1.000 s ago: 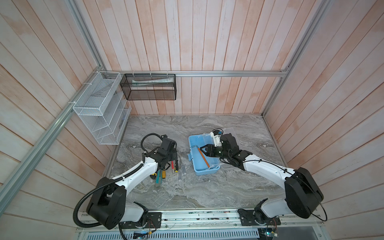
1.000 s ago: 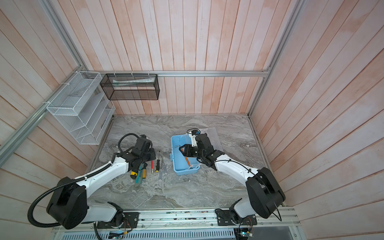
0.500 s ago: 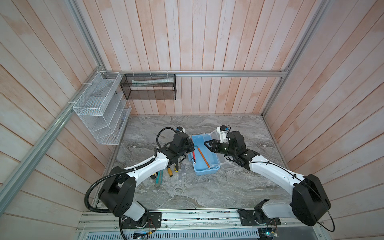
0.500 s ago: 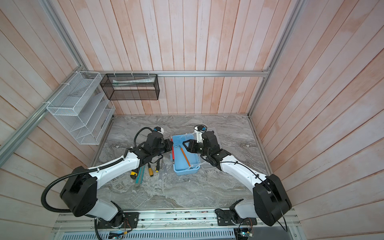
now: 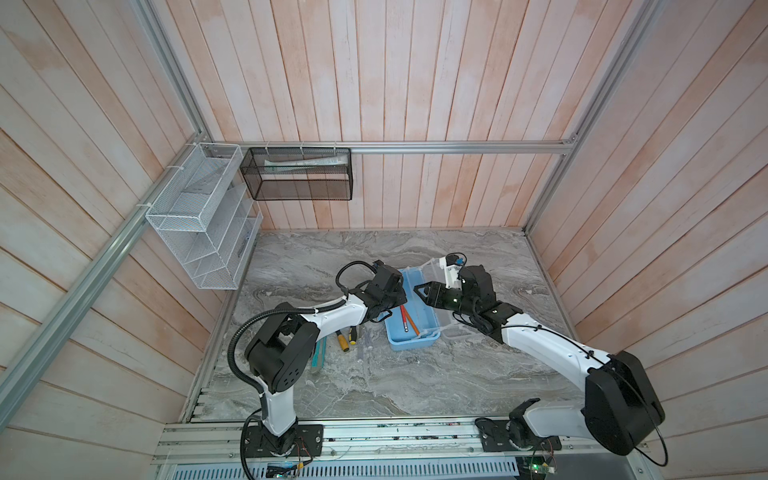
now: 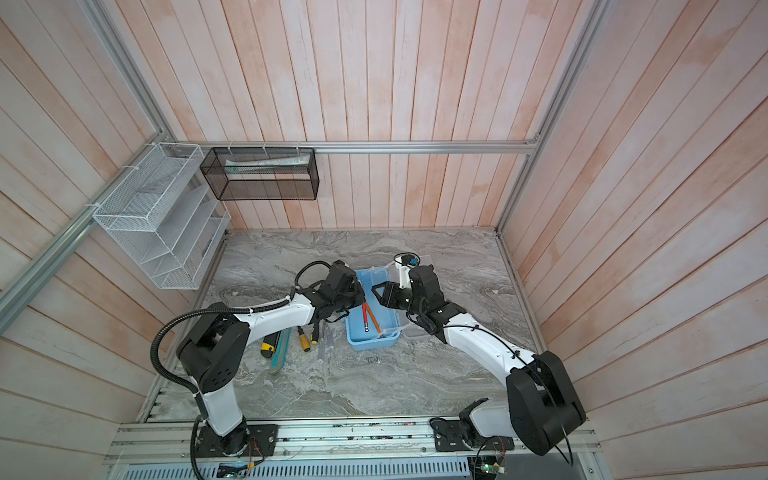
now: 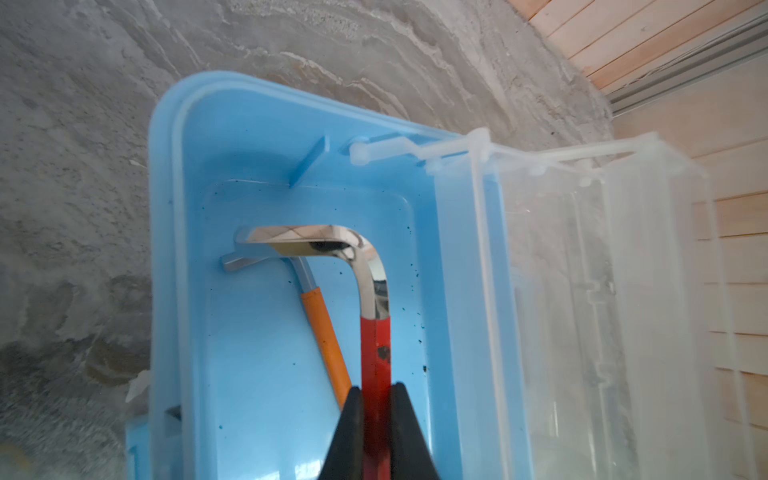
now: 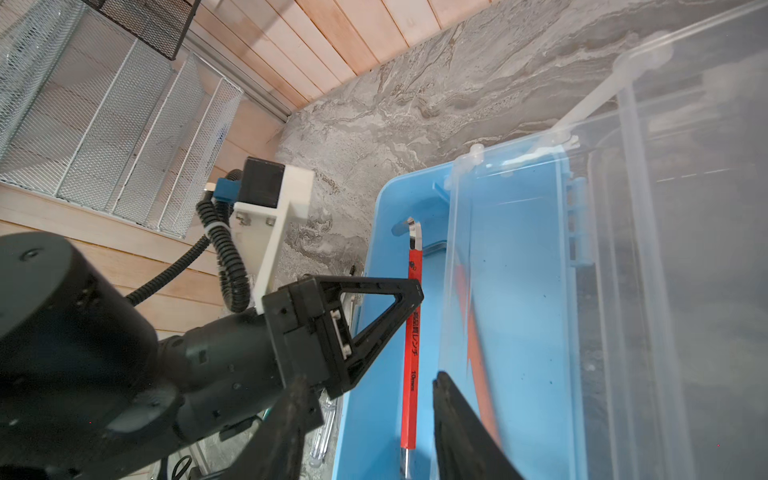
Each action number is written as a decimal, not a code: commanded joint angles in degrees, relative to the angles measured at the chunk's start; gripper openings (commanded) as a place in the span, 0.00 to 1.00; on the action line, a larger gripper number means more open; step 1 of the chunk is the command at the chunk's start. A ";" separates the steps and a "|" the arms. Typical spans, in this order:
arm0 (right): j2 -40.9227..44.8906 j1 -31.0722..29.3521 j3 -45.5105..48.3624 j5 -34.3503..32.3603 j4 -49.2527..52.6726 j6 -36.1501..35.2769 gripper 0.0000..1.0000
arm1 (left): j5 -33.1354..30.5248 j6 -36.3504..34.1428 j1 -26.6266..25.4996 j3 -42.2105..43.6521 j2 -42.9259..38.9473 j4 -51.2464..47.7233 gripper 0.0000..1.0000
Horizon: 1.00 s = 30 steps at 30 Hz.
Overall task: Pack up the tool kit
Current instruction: 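Carry the red hex key into the box and open the left gripper, then move the left gripper back over the remaining tools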
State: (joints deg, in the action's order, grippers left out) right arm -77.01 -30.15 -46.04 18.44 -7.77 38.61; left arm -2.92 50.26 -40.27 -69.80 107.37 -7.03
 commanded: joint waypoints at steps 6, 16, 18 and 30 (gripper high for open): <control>0.55 0.60 0.95 1.19 -1.17 0.15 0.49 | -4.17 0.28 -0.73 -6.22 6.94 -5.80 0.00; 0.72 1.15 1.25 1.39 -1.21 0.24 0.51 | -2.27 -0.48 -0.85 -6.88 8.94 -5.31 0.19; 0.63 1.20 1.04 1.48 -1.37 0.26 0.51 | -1.78 -0.98 -0.79 -6.78 8.68 -4.90 0.19; 2.10 1.08 -3.59 2.04 2.14 -1.96 0.51 | -4.01 -11.05 0.40 -1.57 -4.78 -2.38 0.29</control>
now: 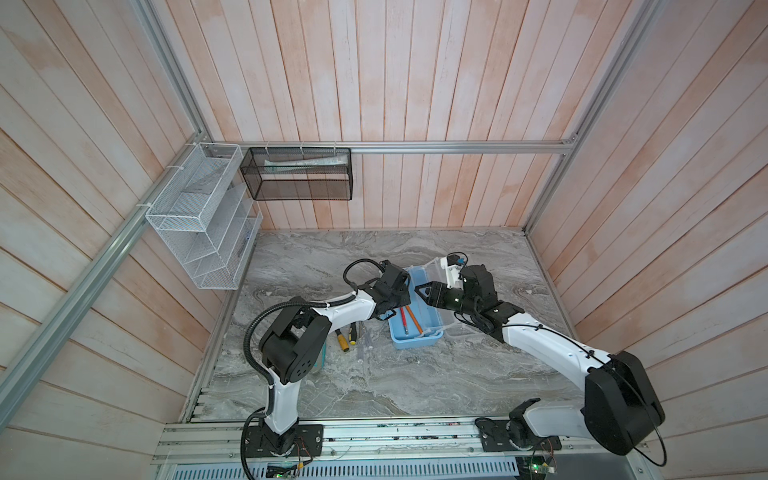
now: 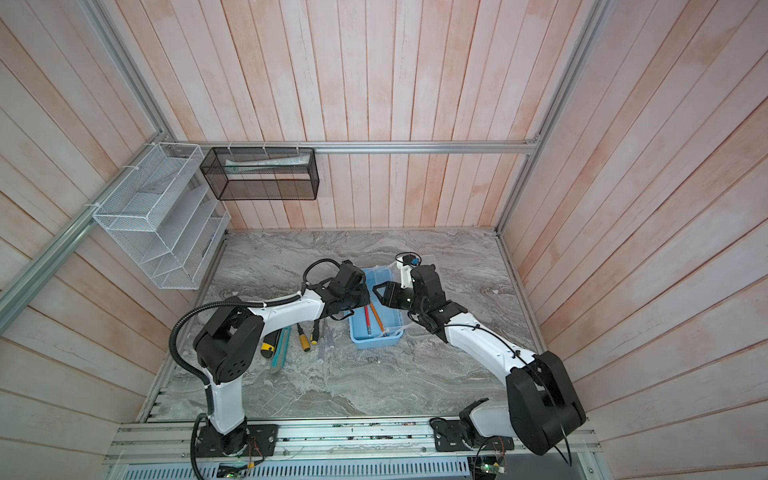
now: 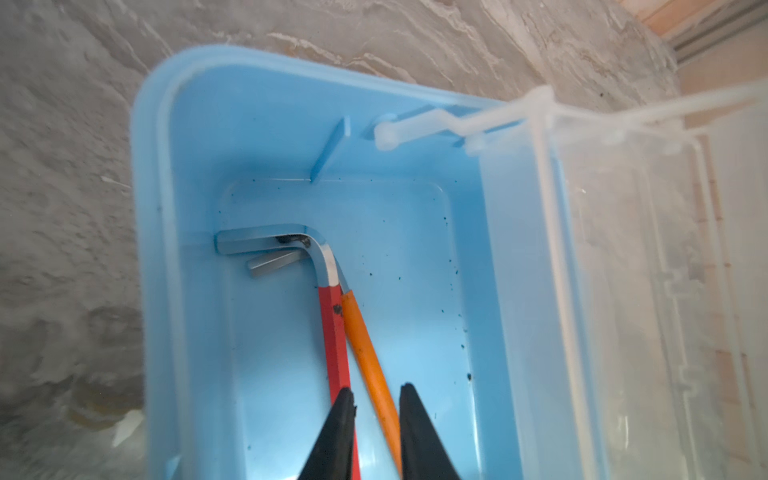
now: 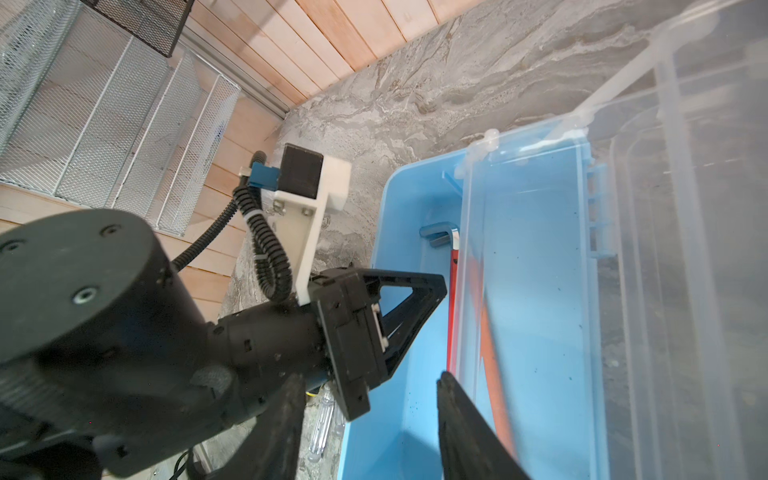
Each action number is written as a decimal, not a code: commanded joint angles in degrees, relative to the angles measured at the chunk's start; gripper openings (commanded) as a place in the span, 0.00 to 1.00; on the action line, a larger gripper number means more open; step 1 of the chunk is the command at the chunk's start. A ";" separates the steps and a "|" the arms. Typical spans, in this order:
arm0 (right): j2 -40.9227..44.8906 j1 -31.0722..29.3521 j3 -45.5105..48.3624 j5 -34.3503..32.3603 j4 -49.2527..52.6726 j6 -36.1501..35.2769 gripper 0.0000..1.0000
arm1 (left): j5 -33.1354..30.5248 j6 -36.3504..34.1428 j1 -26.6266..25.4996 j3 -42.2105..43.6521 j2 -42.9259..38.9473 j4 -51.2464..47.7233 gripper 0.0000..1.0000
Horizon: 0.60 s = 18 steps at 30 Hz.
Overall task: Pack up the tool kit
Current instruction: 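Move the left gripper back over the remaining tools, then lower the left gripper and grasp the black hex key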
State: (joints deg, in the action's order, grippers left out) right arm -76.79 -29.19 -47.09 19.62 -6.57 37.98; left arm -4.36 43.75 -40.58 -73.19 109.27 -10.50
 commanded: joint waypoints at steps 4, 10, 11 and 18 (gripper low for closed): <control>3.43 -1.79 -3.43 -1.82 1.82 -2.24 0.51 | -5.46 -6.92 2.44 7.39 -14.61 -0.87 0.39; 3.46 -6.51 -4.59 -6.06 3.25 -3.87 0.51 | -10.69 -9.95 6.10 13.80 -22.49 -10.08 0.43; 3.09 -6.87 -4.58 -6.02 3.23 -3.75 0.51 | -11.15 -10.14 6.85 15.10 -23.54 -10.83 0.43; 0.09 -7.66 -4.41 -4.29 1.50 -2.40 0.49 | -11.59 -7.91 13.55 25.49 -30.08 -14.11 0.38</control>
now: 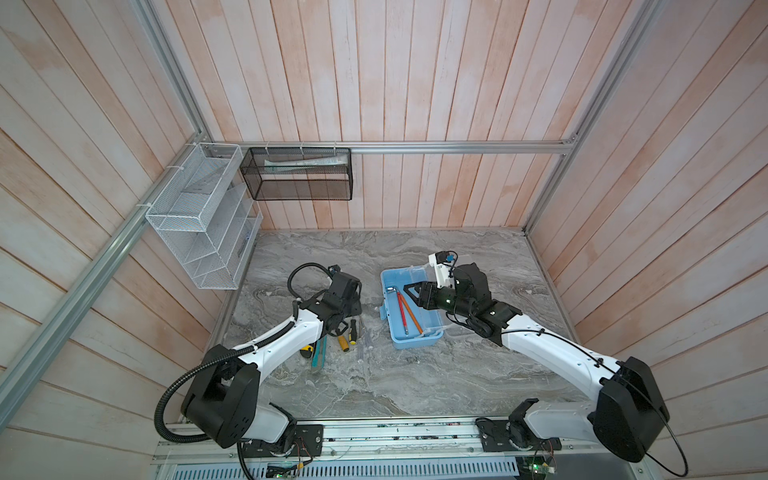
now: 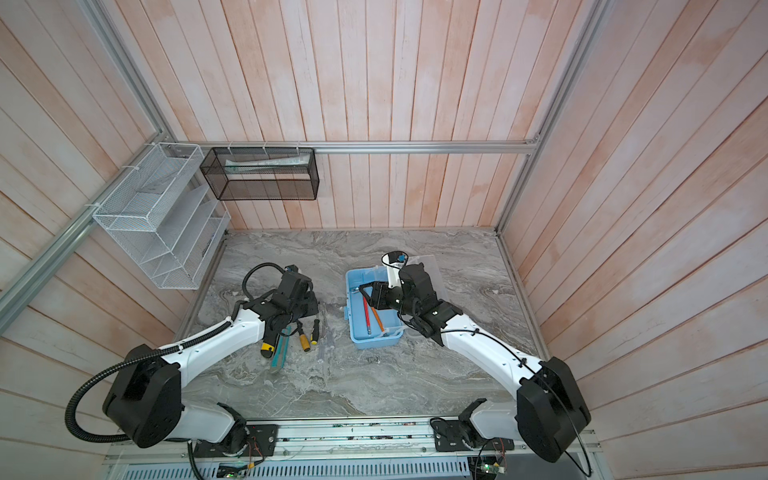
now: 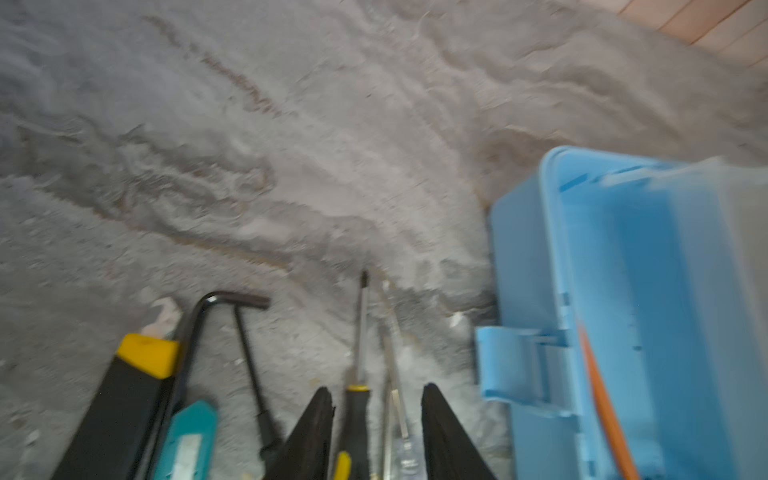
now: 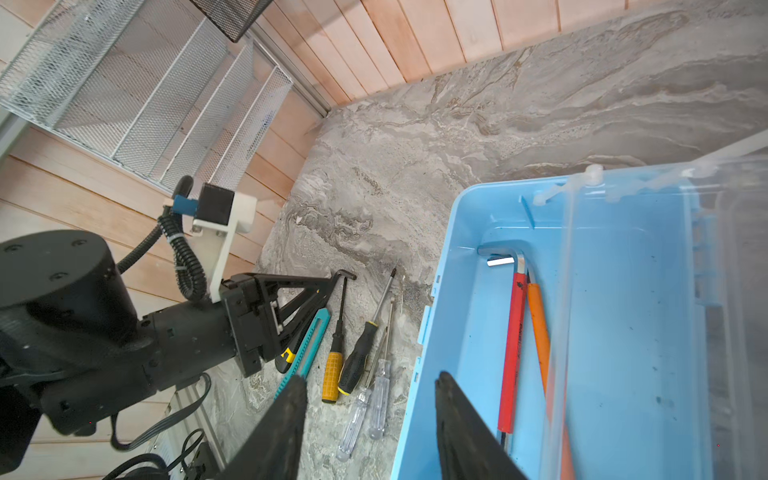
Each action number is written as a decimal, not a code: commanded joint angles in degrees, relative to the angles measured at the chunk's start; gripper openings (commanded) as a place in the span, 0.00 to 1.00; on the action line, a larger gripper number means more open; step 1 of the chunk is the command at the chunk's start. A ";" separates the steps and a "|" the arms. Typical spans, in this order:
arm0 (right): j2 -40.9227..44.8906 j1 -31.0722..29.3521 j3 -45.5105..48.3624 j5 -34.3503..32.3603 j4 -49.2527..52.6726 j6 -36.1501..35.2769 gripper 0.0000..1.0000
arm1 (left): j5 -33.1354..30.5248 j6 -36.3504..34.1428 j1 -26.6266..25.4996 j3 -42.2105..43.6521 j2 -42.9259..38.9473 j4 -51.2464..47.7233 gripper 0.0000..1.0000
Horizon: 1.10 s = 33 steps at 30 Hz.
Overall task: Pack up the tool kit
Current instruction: 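Lower the left gripper and grasp the black hex key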
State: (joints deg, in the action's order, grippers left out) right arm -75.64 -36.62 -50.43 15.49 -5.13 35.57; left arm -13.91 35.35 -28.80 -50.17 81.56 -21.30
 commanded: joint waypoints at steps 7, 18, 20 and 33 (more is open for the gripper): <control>-3.15 -0.29 -1.33 0.90 -0.59 0.20 0.49 | 1.16 0.74 6.62 8.65 -2.72 0.26 0.36; -4.51 -0.21 -1.49 0.69 -0.78 0.28 0.48 | 1.55 -0.33 10.48 10.45 1.23 3.53 0.25; -5.00 -0.27 -1.71 0.46 -0.75 0.29 0.48 | 0.73 -0.41 10.76 10.68 2.15 4.28 0.22; -6.98 -0.21 -2.01 0.16 -0.49 -0.07 0.48 | -0.10 -0.84 11.57 9.35 7.85 5.69 0.22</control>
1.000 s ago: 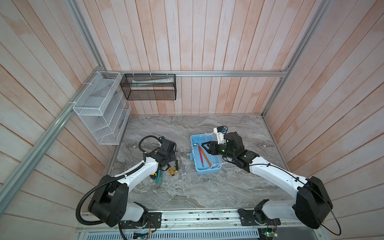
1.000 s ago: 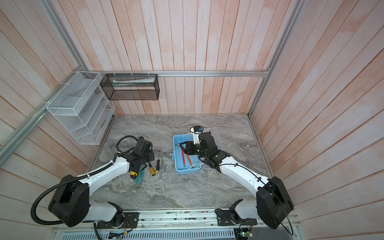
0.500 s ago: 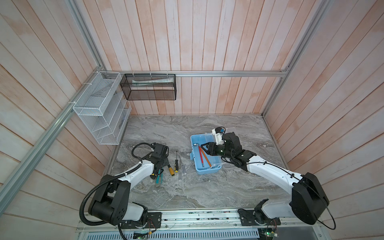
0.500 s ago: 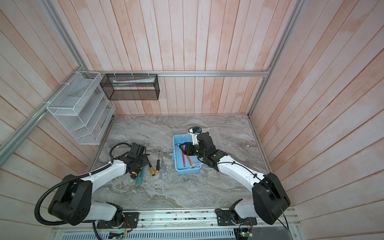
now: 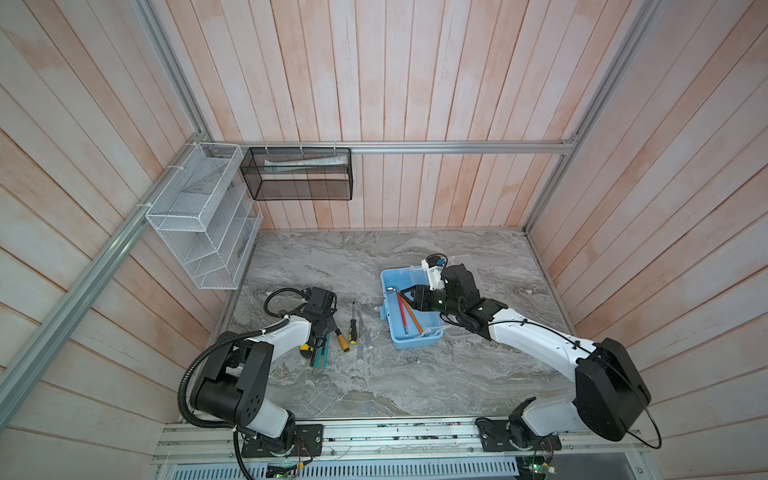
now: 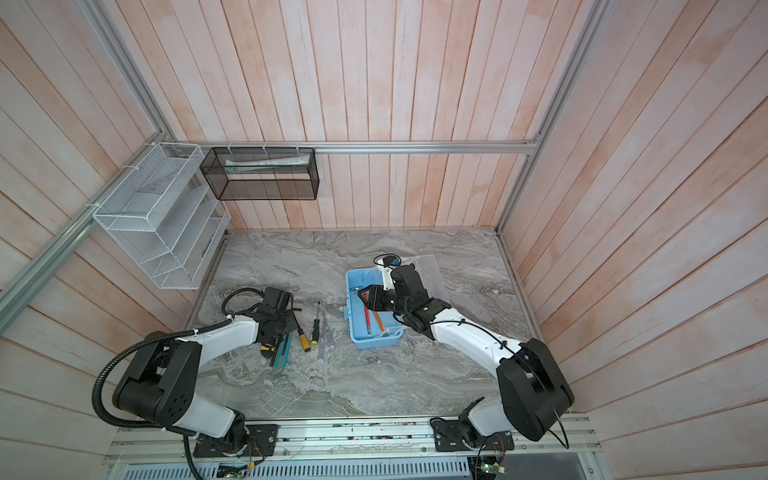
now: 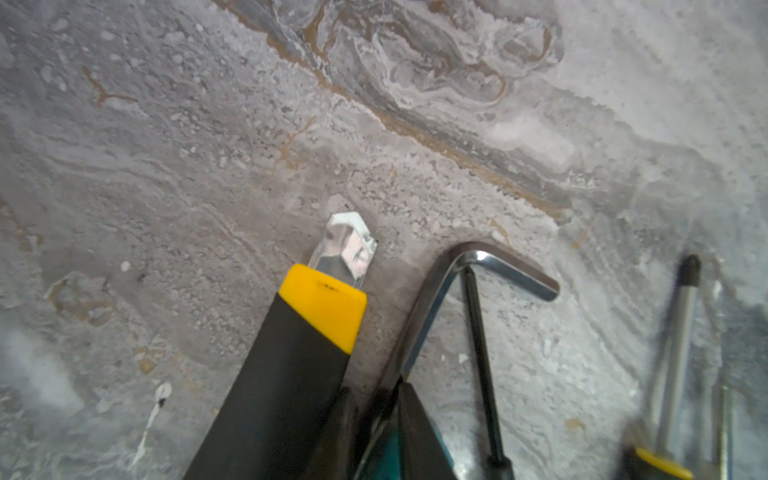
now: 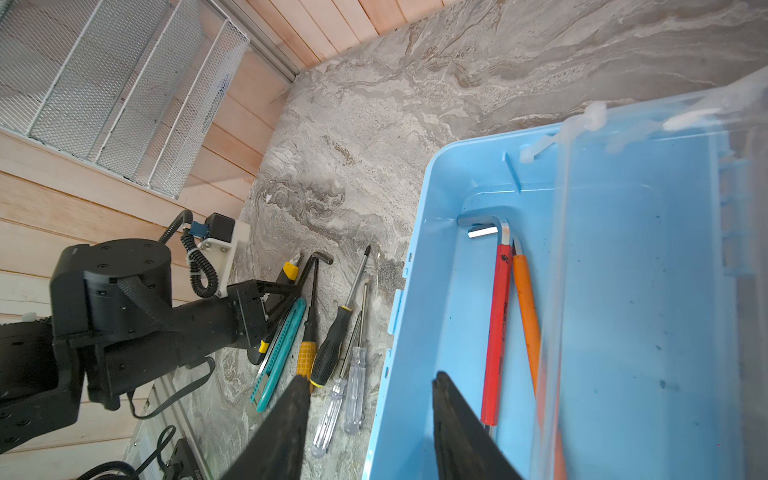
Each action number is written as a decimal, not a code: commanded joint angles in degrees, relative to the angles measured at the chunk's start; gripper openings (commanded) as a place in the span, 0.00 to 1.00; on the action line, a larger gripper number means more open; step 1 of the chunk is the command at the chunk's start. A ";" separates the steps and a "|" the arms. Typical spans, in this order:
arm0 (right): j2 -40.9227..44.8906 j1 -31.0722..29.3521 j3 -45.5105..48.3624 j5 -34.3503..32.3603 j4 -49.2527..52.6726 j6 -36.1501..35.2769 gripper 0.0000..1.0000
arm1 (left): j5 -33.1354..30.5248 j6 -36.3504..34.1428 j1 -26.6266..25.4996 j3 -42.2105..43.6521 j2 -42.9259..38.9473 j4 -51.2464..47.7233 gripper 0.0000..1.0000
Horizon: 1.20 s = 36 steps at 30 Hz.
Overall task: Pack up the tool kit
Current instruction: 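Lower the left gripper and grasp the black hex key, then carry the black hex key into the box and open the left gripper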
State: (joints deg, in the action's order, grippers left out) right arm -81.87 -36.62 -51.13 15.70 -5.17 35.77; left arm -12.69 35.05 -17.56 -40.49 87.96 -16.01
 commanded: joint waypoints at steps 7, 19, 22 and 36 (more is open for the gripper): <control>-1.12 0.09 -1.42 0.20 -0.78 -0.35 0.48 | -1.73 -0.85 0.34 -1.46 3.65 0.09 0.20; -0.97 0.93 -0.54 0.32 -1.31 -0.44 0.48 | -2.37 -1.51 0.34 -3.50 5.55 -0.71 0.08; -1.18 1.17 -0.46 0.64 -1.58 -0.26 0.48 | -1.83 -1.93 0.25 -4.24 5.58 -0.84 0.00; -0.50 2.56 0.77 2.40 -3.43 1.40 0.47 | -0.53 -4.10 -0.81 -7.78 -5.53 -7.31 0.00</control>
State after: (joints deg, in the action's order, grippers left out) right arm -82.54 -34.39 -51.05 17.02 -7.38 36.47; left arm -13.50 31.66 -17.98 -45.12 86.37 -21.17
